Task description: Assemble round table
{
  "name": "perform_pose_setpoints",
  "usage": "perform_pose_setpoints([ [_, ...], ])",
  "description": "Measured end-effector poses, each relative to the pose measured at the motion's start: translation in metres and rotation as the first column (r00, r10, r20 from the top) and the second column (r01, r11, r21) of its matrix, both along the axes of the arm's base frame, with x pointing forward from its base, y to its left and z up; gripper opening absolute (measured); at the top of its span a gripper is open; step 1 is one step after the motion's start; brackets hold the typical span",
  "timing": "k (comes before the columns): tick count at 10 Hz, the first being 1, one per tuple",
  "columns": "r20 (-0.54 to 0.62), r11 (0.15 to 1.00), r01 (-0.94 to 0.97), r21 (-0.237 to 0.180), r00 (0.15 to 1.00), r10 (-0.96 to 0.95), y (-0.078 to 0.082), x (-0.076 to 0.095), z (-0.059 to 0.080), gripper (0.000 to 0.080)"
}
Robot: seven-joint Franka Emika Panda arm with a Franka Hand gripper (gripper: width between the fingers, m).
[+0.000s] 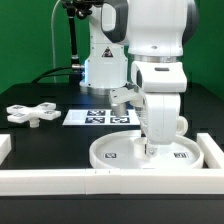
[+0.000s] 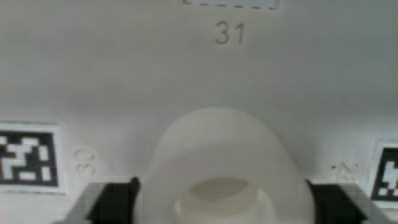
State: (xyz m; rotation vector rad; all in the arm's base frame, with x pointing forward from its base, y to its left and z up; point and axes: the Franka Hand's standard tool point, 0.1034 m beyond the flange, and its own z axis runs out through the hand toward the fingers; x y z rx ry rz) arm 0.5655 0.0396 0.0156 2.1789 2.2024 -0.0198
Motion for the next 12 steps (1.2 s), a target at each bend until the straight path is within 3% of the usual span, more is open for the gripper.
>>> perform_pose_setpoints([
  [1,0.000,1.000,0.000,0.000,1.000,0.000,0.000,0.000,0.000,0.0569],
  [2,0.000,1.000,0.001,0.000,1.000,-0.001,-0.001,0.000,0.000,0.0633],
  [5,0.029,1.000,0.025,-0.009,0.999,-0.025,-0.005,0.001,0.023,0.0644],
  [7,0.142,0.998,0.059,0.029,0.988,-0.063,-0.007,-0.010,0.049,0.0649],
  [10,0.151,0.943,0.317,0.101,0.932,-0.330,0.017,-0.052,0.058,0.0649],
  [12,0.149,0.948,0.304,0.095,0.937,-0.315,0.014,-0.050,0.057,0.0649],
])
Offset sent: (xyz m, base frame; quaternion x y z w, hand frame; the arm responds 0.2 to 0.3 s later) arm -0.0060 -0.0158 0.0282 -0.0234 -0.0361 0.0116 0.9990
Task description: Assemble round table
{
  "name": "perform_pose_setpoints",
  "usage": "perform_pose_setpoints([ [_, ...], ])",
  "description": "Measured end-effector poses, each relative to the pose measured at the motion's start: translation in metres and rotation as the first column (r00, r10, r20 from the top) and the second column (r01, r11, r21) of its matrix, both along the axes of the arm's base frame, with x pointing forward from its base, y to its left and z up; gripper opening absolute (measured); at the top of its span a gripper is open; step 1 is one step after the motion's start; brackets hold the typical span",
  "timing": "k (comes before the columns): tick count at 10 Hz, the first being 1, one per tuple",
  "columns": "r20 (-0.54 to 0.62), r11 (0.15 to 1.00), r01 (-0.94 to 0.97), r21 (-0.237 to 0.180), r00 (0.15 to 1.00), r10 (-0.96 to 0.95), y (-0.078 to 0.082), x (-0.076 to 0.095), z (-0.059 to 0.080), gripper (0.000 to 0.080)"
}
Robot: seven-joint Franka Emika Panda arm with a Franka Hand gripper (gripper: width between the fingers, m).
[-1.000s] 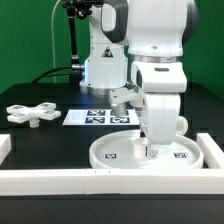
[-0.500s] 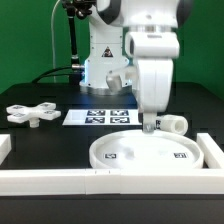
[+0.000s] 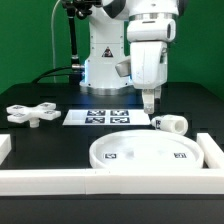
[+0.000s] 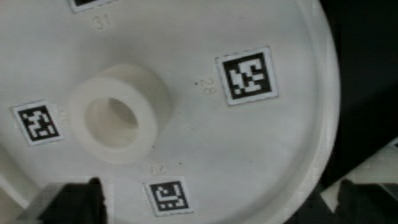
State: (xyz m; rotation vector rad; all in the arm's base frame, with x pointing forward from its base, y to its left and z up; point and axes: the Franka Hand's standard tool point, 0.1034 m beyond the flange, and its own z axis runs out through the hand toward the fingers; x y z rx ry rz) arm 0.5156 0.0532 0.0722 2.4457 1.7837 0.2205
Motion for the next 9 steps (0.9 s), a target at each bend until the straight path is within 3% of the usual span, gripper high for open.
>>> perform_pose_setpoints([
  [2,-0.003,0.997,0.070,0.016,0.998,-0.070,0.002,-0.001,-0.001,0.0649],
  [4,-0.003,0.945,0.317,0.085,0.948,-0.318,0.005,-0.005,0.000,0.0649],
  [6,-0.071,0.774,0.619,0.134,0.785,-0.616,0.021,-0.021,-0.004,0.0649],
  [8,-0.109,0.641,0.748,0.174,0.661,-0.742,0.048,-0.028,-0.006,0.0649],
  [9,-0.116,0.682,0.719,0.134,0.695,-0.710,0.045,-0.031,-0.008,0.0649],
])
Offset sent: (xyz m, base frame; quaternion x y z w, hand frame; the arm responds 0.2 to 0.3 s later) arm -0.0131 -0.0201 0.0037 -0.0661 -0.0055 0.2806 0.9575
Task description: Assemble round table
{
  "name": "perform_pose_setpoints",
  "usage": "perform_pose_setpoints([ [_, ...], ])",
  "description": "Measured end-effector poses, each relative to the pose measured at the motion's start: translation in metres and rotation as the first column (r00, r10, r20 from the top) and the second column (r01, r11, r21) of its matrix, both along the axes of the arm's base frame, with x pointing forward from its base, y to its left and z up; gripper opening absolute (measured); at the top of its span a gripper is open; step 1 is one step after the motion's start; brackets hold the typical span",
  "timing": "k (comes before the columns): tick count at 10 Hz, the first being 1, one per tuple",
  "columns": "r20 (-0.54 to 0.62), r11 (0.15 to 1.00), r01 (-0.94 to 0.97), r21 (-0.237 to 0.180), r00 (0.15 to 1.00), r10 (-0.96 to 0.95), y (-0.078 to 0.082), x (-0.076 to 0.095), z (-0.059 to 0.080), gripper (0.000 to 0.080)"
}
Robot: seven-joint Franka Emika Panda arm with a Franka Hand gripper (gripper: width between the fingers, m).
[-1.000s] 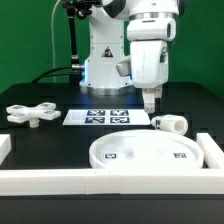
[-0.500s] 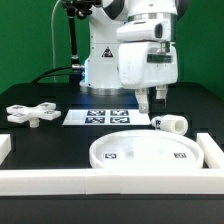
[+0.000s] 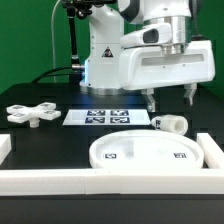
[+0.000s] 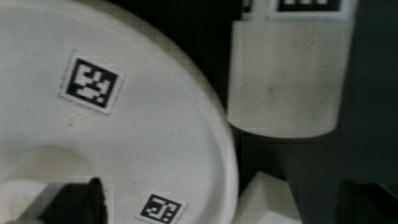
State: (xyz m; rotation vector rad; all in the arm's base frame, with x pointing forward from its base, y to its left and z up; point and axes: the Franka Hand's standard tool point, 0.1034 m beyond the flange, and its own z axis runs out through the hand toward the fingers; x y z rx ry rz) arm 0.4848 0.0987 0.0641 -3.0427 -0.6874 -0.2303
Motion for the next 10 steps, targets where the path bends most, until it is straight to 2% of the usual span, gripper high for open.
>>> perform_pose_setpoints([
  [2,-0.017,1.000,-0.003,-0.006,1.000,0.003,0.000,-0.001,0.000,0.0649],
  [3,-0.120,0.999,-0.012,-0.045,0.993,0.007,0.000,-0.007,-0.002,0.0649],
  [5,-0.254,0.995,-0.034,-0.097,0.967,0.008,0.003,-0.008,0.000,0.0649],
  [6,-0.264,0.993,0.002,-0.121,0.964,-0.035,0.002,-0.005,0.001,0.0649],
  [7,-0.323,0.981,0.061,-0.182,0.939,-0.119,0.002,-0.015,0.000,0.0649],
  [8,-0.390,0.971,0.067,-0.232,0.908,-0.156,0.006,-0.017,0.000,0.0649],
  [9,-0.437,0.969,0.032,-0.246,0.888,-0.140,0.007,-0.013,-0.001,0.0649],
  [10,-0.497,0.961,0.016,-0.276,0.853,-0.156,0.004,-0.016,-0.001,0.0649],
])
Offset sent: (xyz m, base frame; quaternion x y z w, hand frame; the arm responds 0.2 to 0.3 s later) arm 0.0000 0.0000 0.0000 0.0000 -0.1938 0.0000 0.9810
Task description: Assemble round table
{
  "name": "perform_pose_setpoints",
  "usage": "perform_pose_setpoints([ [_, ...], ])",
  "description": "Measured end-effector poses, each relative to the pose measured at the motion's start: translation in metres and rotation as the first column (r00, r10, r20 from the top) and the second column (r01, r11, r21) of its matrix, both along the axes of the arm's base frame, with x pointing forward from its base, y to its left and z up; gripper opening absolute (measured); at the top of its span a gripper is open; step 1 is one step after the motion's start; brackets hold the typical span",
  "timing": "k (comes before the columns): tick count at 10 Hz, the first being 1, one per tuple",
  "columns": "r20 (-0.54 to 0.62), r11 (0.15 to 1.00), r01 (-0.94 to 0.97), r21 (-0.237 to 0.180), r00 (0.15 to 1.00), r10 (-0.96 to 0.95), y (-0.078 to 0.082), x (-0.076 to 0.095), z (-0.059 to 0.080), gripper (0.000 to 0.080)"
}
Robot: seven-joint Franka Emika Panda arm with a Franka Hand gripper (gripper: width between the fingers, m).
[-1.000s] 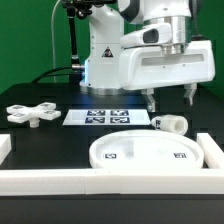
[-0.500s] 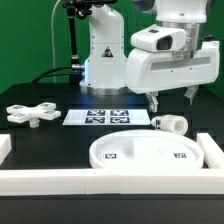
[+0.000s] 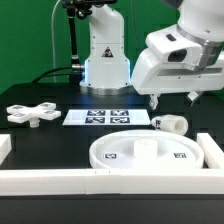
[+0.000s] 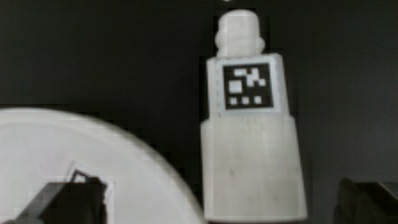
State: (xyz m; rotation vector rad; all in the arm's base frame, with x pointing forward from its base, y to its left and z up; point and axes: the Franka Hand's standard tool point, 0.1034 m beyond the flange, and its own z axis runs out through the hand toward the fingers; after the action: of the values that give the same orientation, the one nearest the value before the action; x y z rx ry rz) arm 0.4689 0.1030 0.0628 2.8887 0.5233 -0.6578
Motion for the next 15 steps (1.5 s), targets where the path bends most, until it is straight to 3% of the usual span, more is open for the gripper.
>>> perform_pose_setpoints([
  [2,-0.129,0.999,-0.001,-0.049,0.992,-0.005,-0.001,-0.006,-0.002,0.0649],
  [7,-0.443,0.988,-0.022,-0.156,0.895,-0.050,0.011,-0.007,-0.028,0.0649],
  [13,-0.422,0.990,-0.028,-0.138,0.906,-0.033,0.019,-0.005,-0.050,0.0649],
  [15,-0.422,0.990,-0.029,-0.141,0.906,-0.034,0.017,-0.005,-0.050,0.0649],
])
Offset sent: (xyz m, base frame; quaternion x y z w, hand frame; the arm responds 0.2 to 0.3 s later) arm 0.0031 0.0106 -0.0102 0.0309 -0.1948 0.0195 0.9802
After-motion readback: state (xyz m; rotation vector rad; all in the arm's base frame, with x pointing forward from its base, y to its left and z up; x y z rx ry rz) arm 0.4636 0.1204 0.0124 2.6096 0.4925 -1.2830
